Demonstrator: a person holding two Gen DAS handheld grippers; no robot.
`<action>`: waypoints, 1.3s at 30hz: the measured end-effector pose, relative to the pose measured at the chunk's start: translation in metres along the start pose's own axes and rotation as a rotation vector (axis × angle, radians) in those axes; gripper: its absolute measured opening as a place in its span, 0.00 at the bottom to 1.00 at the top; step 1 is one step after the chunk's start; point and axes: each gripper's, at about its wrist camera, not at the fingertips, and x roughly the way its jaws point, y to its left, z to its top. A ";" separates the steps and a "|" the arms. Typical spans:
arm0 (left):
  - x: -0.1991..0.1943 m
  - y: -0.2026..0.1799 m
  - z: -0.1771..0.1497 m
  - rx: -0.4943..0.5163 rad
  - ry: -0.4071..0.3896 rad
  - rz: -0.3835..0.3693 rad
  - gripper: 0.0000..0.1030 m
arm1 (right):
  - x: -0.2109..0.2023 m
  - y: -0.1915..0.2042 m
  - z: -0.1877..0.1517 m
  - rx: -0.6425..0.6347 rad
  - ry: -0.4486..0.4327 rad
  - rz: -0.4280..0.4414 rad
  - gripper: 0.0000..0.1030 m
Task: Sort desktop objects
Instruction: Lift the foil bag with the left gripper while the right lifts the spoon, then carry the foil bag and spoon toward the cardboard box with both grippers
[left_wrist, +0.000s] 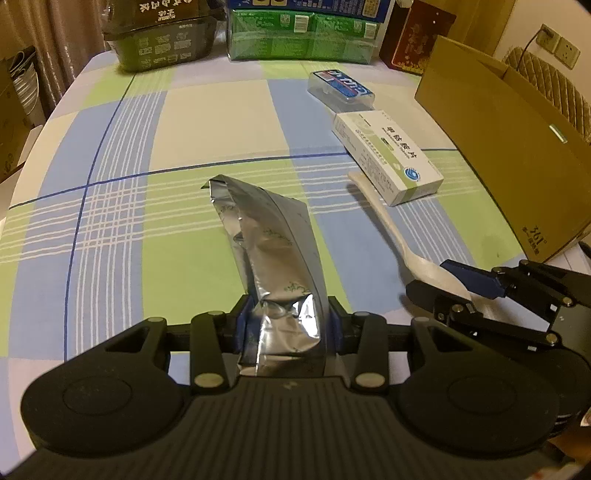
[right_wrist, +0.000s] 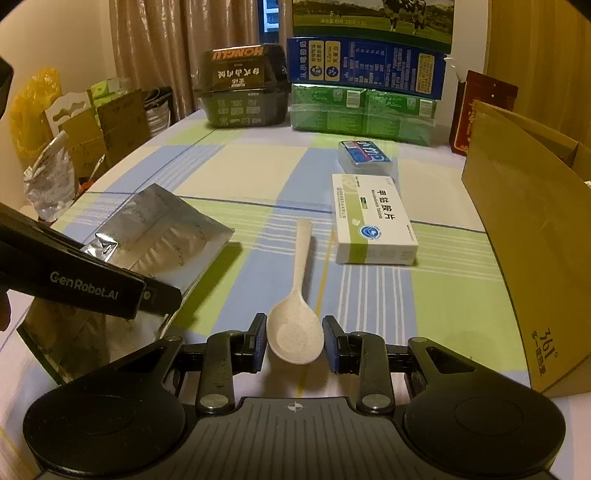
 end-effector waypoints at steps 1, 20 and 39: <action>-0.001 0.000 0.000 -0.003 -0.003 -0.001 0.35 | -0.001 0.000 0.000 -0.003 -0.005 0.000 0.28; -0.048 -0.018 -0.019 -0.086 -0.073 -0.009 0.35 | -0.056 -0.016 0.014 0.019 -0.090 -0.004 0.28; -0.102 -0.092 -0.002 -0.025 -0.146 -0.035 0.35 | -0.145 -0.061 0.048 0.076 -0.212 -0.026 0.28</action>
